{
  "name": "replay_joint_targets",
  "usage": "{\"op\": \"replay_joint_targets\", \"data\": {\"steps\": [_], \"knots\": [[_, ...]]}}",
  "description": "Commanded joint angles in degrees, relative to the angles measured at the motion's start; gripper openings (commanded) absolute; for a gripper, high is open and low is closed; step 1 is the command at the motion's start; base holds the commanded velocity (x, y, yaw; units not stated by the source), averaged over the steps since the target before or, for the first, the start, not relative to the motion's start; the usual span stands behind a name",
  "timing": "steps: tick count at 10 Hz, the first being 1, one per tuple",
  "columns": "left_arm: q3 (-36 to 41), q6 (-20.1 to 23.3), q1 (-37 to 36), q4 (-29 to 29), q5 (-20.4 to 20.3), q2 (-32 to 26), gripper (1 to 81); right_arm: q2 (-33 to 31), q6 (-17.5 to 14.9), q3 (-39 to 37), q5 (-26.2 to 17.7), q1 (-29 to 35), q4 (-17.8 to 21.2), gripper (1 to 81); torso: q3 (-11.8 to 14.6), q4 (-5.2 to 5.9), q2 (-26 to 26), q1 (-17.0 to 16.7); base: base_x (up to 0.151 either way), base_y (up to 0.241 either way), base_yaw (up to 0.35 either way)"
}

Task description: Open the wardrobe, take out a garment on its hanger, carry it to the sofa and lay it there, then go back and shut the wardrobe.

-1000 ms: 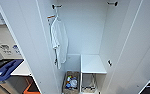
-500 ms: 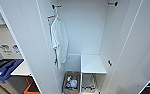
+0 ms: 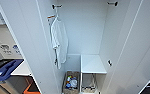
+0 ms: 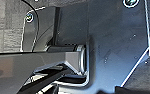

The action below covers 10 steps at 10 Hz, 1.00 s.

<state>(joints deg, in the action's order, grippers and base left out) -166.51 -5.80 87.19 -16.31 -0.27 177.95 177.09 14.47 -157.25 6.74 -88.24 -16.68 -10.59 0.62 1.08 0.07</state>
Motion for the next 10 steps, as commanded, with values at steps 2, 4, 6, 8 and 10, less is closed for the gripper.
{"op": "replay_joint_targets", "data": {"steps": [2,4,6,8,10], "knots": [[0.4,4.5,-4.1,2.3,2.4,-0.2,81.1,-2.1,-0.4,3.5,-2.9,1.3,-1.6,81.1,0.0,0.0,0.0,0.0,0.0,0.0,0.0],[5.5,4.6,-4.2,2.0,2.0,-4.6,81.1,-10.9,-0.2,14.7,-2.0,1.5,-1.6,81.1,0.0,0.0,0.0,0.0,0.0,0.0,0.0],[16.9,4.6,-4.3,1.2,0.5,-12.7,81.1,-19.7,-0.1,25.5,-1.4,2.2,-1.4,81.1,0.0,0.0,0.0,0.0,0.0,0.0,0.0],[33.6,4.3,-4.5,1.2,-3.8,-24.9,81.1,-27.4,0.3,32.1,2.4,3.2,-1.4,81.1,0.0,0.0,0.0,0.0,0.0,0.0,0.0],[43.7,3.7,-5.2,1.7,-7.9,-34.5,81.1,-34.0,1.4,34.4,6.7,5.3,-0.5,81.1,0.0,0.0,0.0,0.0,0.0,0.0,0.0]]}}
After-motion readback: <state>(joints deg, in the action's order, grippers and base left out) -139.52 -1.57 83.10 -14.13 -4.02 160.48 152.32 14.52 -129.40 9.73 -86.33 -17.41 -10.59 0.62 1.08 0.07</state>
